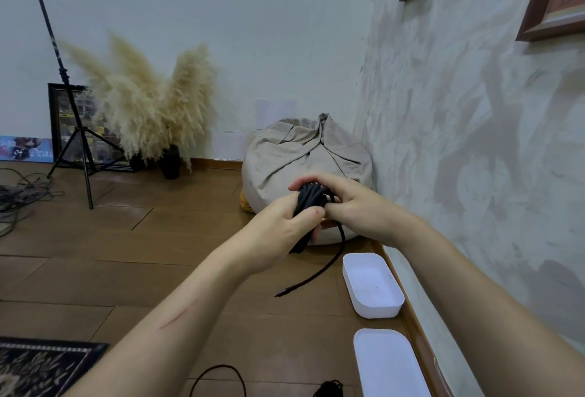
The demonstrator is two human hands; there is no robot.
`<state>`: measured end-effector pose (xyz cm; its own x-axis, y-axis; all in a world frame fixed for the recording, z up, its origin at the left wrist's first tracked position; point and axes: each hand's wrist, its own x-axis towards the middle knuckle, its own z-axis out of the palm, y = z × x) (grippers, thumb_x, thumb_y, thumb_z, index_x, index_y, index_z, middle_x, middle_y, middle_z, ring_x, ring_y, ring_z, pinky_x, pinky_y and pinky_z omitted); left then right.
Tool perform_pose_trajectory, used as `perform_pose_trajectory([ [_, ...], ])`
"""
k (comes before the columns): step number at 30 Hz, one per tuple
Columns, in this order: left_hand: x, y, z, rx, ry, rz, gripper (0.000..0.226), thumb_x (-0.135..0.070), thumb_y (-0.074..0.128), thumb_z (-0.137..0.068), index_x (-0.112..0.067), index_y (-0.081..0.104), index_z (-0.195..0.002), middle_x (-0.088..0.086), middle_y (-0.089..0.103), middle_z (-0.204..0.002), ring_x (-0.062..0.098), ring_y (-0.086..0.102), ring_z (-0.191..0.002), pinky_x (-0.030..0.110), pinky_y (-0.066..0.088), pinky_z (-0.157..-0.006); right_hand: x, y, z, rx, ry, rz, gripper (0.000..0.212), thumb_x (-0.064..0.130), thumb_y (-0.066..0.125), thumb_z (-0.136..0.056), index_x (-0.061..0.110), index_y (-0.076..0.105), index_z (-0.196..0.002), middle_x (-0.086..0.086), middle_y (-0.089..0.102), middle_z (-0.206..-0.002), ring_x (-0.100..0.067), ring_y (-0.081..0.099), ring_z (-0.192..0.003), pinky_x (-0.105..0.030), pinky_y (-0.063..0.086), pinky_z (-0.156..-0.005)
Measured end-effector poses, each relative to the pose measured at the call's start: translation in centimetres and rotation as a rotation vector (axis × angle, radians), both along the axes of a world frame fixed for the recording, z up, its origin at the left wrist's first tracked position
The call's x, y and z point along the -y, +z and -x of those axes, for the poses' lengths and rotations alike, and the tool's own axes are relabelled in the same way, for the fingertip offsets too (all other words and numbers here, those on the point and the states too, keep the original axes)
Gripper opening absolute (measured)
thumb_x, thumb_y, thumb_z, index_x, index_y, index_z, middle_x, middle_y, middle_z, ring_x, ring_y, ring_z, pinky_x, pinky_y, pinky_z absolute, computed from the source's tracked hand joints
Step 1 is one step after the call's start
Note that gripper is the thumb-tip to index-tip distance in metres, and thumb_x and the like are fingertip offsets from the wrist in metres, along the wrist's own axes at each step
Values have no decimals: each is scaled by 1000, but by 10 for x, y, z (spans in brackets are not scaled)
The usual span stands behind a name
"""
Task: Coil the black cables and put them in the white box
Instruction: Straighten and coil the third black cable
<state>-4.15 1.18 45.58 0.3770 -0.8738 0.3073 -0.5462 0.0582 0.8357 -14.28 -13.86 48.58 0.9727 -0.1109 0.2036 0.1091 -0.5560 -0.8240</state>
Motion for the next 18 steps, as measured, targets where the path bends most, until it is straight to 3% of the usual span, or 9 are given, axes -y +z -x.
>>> perform_pose_trajectory([
  [5, 8, -7, 4, -7, 69, 50, 23, -25, 51, -104, -17, 59, -84, -4, 62, -71, 8, 56, -63, 28, 43, -66, 6, -2, 0, -10, 2, -111, 40, -13, 41, -96, 10, 59, -123, -7, 65, -107, -38, 68, -90, -46, 60, -88],
  [9, 14, -14, 10, 10, 130, 81, 13, -31, 50, -105, -24, 61, -103, -10, 63, -74, 3, 56, -66, 23, 42, -66, 10, -6, 2, 1, -14, -135, 41, -18, 40, -93, 3, 58, -123, -16, 66, -108, -17, 68, -95, -41, 58, -92],
  [11, 16, -16, 12, 23, 178, 92, 13, -32, 49, -106, -24, 58, -111, -11, 62, -78, -3, 57, -67, 18, 40, -64, 11, -7, 3, -1, -27, -155, 41, -19, 41, -93, 2, 58, -124, -22, 64, -117, -15, 66, -104, -39, 56, -96],
  [15, 17, -20, 14, 12, 148, 53, 13, -34, 45, -108, -28, 57, -104, -12, 61, -79, -1, 56, -67, 17, 40, -66, 19, -13, 5, -79, -10, -126, 43, -15, 44, -94, 7, 58, -128, -25, 64, -121, -32, 64, -115, -44, 52, -103],
  [18, 17, -18, 12, -27, 199, 21, 25, -35, 43, -108, -18, 58, -98, -6, 63, -84, 7, 56, -75, 23, 42, -69, 24, -13, 9, -104, -2, -158, 45, -3, 51, -97, 21, 57, -135, -12, 67, -126, -25, 64, -118, -44, 52, -102],
])
